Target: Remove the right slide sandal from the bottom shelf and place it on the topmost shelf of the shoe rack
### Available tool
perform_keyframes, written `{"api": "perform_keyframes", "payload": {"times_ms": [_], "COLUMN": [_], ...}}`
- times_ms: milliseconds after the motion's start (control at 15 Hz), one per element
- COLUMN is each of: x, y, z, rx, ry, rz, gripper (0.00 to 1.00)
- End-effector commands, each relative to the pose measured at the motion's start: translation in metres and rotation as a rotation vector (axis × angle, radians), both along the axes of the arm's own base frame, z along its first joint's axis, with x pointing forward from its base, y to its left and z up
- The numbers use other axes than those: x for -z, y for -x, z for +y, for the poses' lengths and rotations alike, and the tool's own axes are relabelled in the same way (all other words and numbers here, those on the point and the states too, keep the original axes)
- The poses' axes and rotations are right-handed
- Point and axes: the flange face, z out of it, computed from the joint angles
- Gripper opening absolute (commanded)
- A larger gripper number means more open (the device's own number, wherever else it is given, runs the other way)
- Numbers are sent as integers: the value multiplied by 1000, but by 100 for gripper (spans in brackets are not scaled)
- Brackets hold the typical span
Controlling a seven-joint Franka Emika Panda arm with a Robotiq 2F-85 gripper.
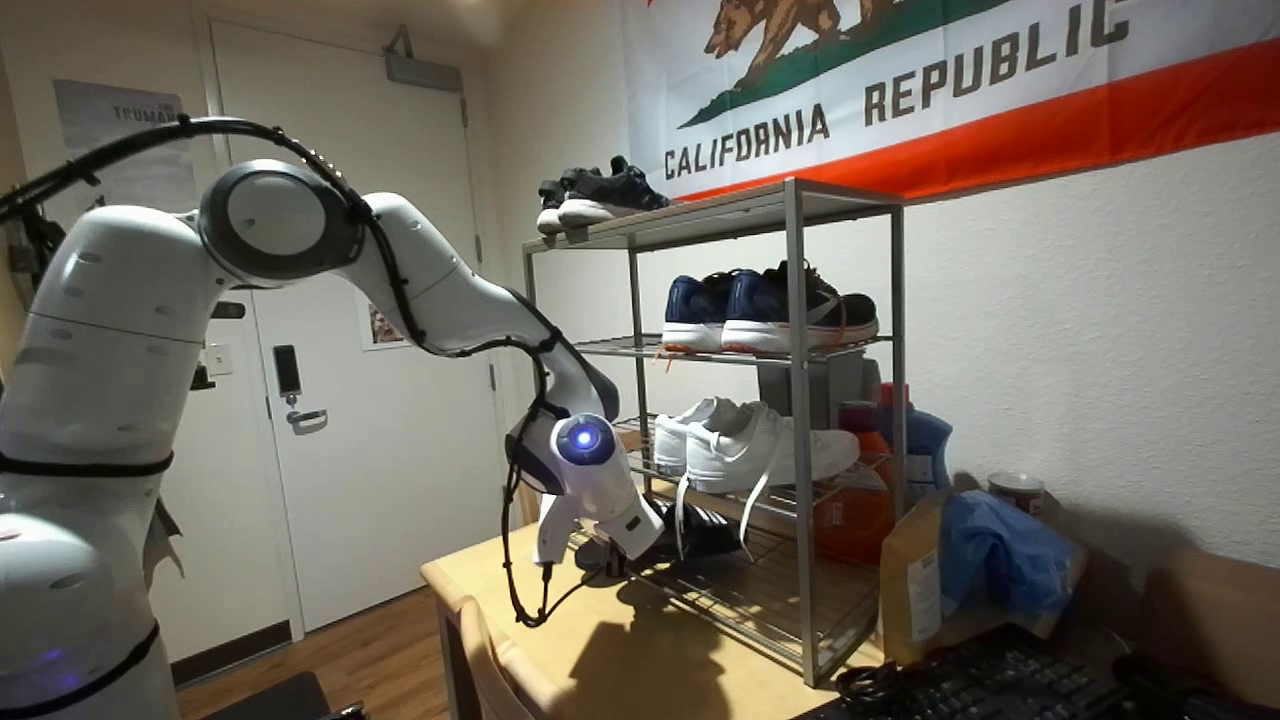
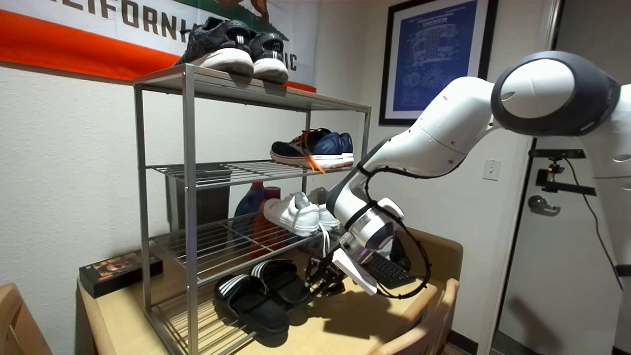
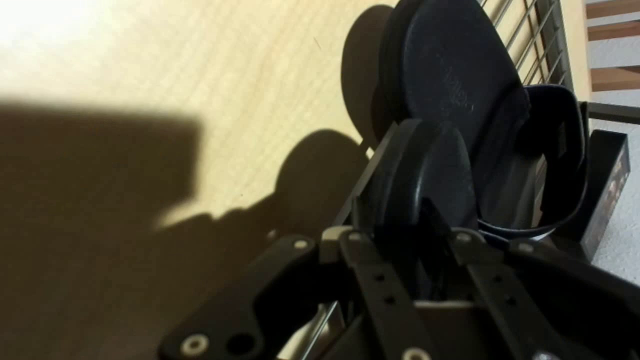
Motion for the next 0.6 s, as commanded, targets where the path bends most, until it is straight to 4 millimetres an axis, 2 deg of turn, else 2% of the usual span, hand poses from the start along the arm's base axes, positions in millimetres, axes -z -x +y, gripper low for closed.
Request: {"api": "perform_keyframes", "payload": {"times_ms": [0,533], "x": [-18,-18], "y": [35,97], "z": [2,14], "rx": [-33,-90], "ry": [19,55], "rz": [-16,9], "gripper": [7,7]}}
